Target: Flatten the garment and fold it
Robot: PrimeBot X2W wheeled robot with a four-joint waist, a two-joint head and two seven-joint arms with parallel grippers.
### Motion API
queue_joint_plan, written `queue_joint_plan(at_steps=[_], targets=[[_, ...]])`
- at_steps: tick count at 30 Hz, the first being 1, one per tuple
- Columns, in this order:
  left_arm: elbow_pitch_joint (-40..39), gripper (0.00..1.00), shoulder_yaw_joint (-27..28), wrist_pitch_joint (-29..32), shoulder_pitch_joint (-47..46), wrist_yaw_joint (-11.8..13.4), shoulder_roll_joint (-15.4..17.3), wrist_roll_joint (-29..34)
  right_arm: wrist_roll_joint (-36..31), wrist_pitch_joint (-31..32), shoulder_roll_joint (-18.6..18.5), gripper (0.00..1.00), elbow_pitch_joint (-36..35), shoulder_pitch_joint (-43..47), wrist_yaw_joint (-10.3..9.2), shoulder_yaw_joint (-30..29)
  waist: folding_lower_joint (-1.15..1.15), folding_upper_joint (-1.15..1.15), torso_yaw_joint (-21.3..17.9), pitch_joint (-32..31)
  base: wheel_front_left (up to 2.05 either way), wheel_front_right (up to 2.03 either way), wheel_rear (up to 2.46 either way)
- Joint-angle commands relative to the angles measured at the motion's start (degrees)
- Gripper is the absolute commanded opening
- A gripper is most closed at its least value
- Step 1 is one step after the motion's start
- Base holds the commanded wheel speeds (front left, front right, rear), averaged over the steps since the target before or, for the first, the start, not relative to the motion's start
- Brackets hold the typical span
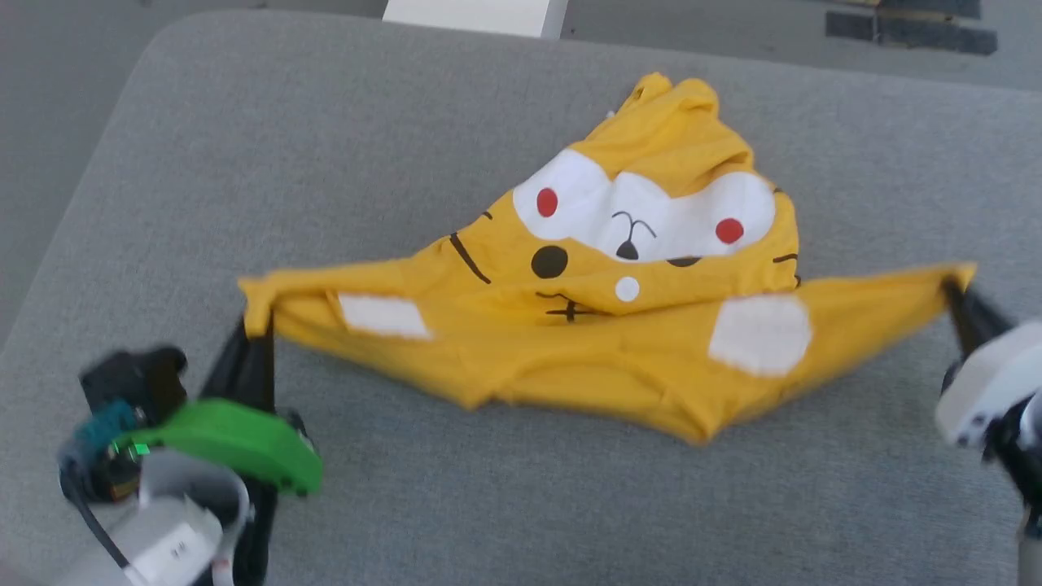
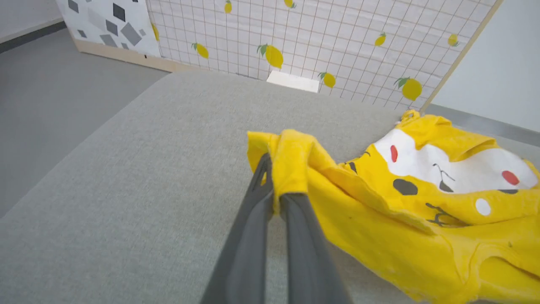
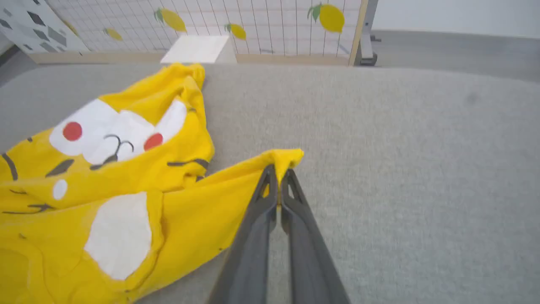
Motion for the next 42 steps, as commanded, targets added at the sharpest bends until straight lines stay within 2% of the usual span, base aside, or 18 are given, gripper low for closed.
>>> queue_joint_plan(at_steps=[1, 7, 12, 20, 28, 34, 36, 42], targets=[[-0.4, 0.0, 0.9, -0.1, -2.8, -0.7, 0.2, 0.1, -0.3, -1.6, 0.1, 0.0, -1.6, -2.9, -0.08, -0.3, 0.0, 0.0, -1.6, -2.8, 0.0, 0.0, 0.0], [-1.4, 0.0, 3.3, 2.7, -12.9, -1.8, 2.2, 1.4, -0.8, -4.1, -1.9, 0.0, -7.7, -13.2, -0.08, 1.9, 0.0, 0.0, -4.2, -6.6, 0.0, 0.0, 0.0], [-2.0, 0.0, 5.5, 7.6, -22.1, -2.2, 4.2, 1.4, -1.3, -3.7, -3.8, 0.0, -9.9, -24.0, -0.08, 4.6, 0.0, 0.0, -6.4, -8.3, 0.0, 0.0, 0.0], [-1.8, 0.0, 4.6, 20.2, -36.5, -3.7, 7.3, 1.2, -2.0, 0.0, -7.2, 0.0, -8.0, -39.4, -0.08, 8.5, 0.0, 0.0, -8.4, -9.5, 0.0, 0.0, 0.0], [0.0, 0.0, 2.6, 31.9, -43.4, -3.1, 8.7, -0.7, -2.0, 4.3, -8.3, 0.0, -3.9, -46.1, -0.08, 10.4, 0.0, 0.0, -9.6, -7.5, 0.0, 0.0, 0.0], [5.2, 0.0, 3.8, 34.3, -49.0, -0.4, 6.9, -0.9, -4.8, 4.0, -9.0, 0.0, 3.3, -53.0, -0.08, 14.3, 0.0, 0.0, -10.8, -1.8, 0.0, 0.0, 0.0], [8.4, 0.0, 3.7, 33.7, -52.8, -0.4, 5.7, 0.8, -6.7, 2.8, -9.0, 0.0, 6.5, -57.0, -0.08, 15.4, 0.0, 0.0, -11.0, 0.9, 0.0, 0.0, 0.0], [18.4, 0.0, 3.4, 29.6, -66.5, 0.1, -1.4, 5.6, -12.8, -1.4, -7.2, 0.0, 16.9, -70.0, -0.08, 18.7, 0.0, 0.0, -11.0, 8.9, 0.0, 0.0, 0.0]])
